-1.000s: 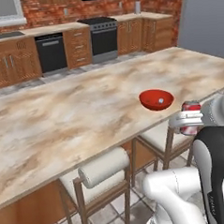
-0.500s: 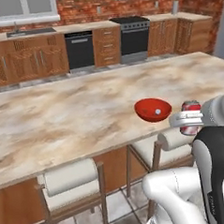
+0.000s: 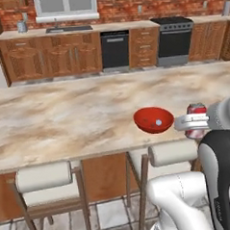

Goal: Open the fridge, grab two sodas, and place both sodas inside the bowl with ice on the dining counter.

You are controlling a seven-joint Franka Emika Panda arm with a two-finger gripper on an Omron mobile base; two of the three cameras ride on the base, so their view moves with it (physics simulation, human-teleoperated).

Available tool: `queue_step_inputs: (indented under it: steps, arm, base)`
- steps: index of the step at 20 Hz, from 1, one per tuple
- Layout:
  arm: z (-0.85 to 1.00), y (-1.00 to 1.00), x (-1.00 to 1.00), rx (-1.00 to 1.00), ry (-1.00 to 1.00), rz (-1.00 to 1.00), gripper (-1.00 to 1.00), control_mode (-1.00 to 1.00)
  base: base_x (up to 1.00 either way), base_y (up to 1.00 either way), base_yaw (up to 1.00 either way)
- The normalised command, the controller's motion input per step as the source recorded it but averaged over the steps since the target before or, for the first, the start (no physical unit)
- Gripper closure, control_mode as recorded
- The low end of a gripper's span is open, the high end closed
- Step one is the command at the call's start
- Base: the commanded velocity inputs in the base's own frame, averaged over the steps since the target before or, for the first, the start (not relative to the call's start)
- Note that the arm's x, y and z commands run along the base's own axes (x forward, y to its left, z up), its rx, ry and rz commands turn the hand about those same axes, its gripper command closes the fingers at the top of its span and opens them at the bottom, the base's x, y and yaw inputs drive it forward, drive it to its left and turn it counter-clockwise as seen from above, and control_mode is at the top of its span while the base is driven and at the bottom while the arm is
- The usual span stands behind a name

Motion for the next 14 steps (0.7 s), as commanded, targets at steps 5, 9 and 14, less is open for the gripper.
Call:
queue_step_inputs:
  steps: [5, 9, 14]
  arm:
    - [0.00, 0.00, 0.00, 0.00, 0.00, 0.00, 1.00, 1.00]
    - [0.00, 0.00, 0.00, 0.00, 0.00, 0.00, 1.00, 1.00]
    - [-0.02, -0.13, 0.17, 0.02, 0.03, 0.02, 1.00, -1.00]
  base:
    - [0.54, -0.67, 0.37]
    - [0.58, -0.71, 0.29]
    - [0.55, -0.50, 0.09]
